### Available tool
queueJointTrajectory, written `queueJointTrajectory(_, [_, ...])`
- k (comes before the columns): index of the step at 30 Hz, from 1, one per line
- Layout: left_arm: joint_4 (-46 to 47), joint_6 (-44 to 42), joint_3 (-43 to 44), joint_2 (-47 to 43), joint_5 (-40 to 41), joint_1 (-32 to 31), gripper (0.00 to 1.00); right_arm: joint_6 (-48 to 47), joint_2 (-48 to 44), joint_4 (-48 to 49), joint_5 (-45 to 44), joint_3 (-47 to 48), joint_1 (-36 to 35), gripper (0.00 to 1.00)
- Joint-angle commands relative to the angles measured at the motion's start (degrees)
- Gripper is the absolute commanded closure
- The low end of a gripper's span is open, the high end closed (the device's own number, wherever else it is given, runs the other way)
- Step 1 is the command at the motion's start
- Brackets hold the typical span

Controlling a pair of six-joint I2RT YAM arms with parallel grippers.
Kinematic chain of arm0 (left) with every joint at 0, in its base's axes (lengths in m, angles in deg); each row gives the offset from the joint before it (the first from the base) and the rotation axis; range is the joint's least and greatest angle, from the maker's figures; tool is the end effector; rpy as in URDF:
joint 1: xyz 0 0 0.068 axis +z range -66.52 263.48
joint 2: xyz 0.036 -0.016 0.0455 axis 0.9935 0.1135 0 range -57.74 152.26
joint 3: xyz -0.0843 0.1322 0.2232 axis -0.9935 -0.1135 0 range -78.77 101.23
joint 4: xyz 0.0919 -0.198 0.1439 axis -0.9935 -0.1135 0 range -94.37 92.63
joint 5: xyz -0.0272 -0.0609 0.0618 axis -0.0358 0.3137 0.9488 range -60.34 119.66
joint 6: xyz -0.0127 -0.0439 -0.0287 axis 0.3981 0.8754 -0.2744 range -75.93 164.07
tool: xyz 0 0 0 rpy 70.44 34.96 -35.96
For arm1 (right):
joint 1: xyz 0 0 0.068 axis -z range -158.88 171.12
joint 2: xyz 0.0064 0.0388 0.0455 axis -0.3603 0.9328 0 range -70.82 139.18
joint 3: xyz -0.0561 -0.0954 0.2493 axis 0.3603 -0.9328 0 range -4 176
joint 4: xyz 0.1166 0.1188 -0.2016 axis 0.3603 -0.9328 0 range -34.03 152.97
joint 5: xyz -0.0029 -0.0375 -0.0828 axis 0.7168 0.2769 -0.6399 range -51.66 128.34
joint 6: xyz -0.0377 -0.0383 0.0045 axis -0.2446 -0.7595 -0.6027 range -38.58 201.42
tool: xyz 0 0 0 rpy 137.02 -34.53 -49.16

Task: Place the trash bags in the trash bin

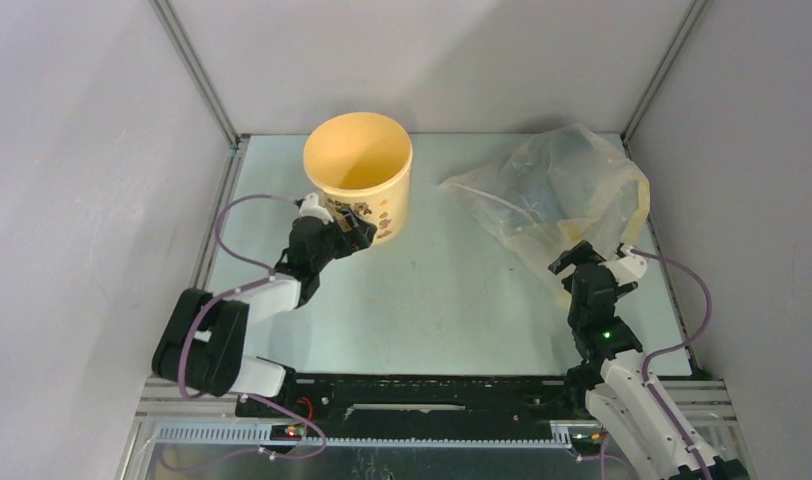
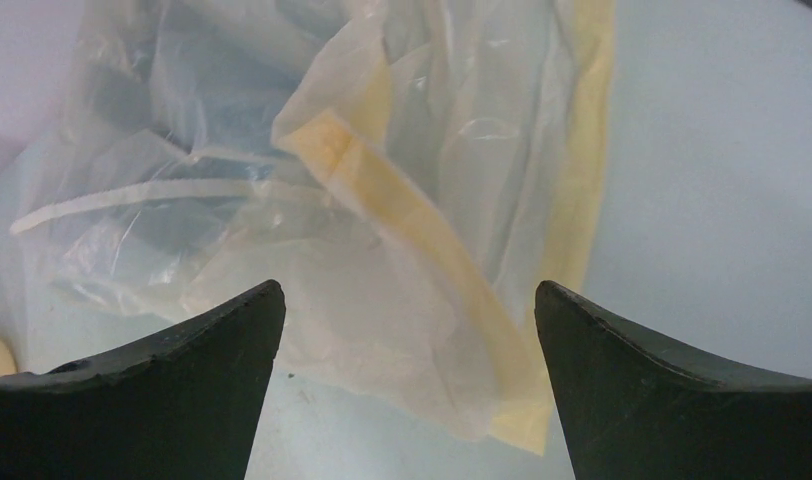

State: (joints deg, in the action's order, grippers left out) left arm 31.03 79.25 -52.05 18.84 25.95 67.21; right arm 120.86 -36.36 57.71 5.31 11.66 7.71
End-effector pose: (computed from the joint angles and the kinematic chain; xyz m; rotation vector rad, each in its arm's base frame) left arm 0.2532 -0.0762 0.1815 -0.2851 1.9815 -0.6504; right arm 0.1489 0.0155 0.1984 0.7778 1.7552 0.0436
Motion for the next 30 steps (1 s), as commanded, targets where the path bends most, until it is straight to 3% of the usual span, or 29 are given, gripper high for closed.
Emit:
queueJointTrajectory(1, [3.4,-0.1,6.0,5.7,-2.9,-2.7,0.04,2.7,-0.5,-2.9,-7.1,2.4,0.7,0.03])
queueJointTrajectory(5, [2.2,-1.4,4.2,2.5,-3.3,-4.0,0.03,0.9,3.2,0.1,1.0,2.3,3.7,0.12])
queueJointTrajectory(7, [-1.6,-1.6,3.5,-2.0,-4.1,-4.4,0.02,-0.1,5.9,1.9,5.3,2.5,5.0,0.22])
queueJointTrajectory(9, [-6.2,-2.2,3.0,-7.1,-2.9,-5.6,0.02,-2.1,7.3,3.8,8.8,2.8,4.9,0.42])
queueJointTrajectory(12, [-10.8,-3.5,1.4,-14.4,-1.1,-9.1,0.02,-5.8,8.1,8.8,15.5,3.0,3.0,0.95])
queueJointTrajectory(13, [-11.1,-4.6,0.6,-16.1,-1.1,-10.4,0.02,-6.9,8.3,10.0,17.0,3.3,1.0,1.00])
queueJointTrajectory(18, [-7.8,-11.6,-4.2,-20.8,-1.9,-15.2,0.03,-15.2,10.4,20.5,18.9,3.9,-15.4,1.00])
queueJointTrajectory(22, [-5.7,-14.4,-4.1,-21.1,-3.9,-18.4,0.05,-24.1,15.4,30.8,28.6,4.4,-27.5,0.99])
queueJointTrajectory(25, [-5.4,-17.2,-3.4,-20.0,-2.5,-22.3,0.06,-32.7,21.4,30.1,31.0,8.1,-34.9,0.80])
queueJointTrajectory(30, [-5.9,-20.9,-1.6,-17.7,0.4,-28.1,0.06,-34.1,20.8,23.2,26.0,11.0,-36.5,0.56])
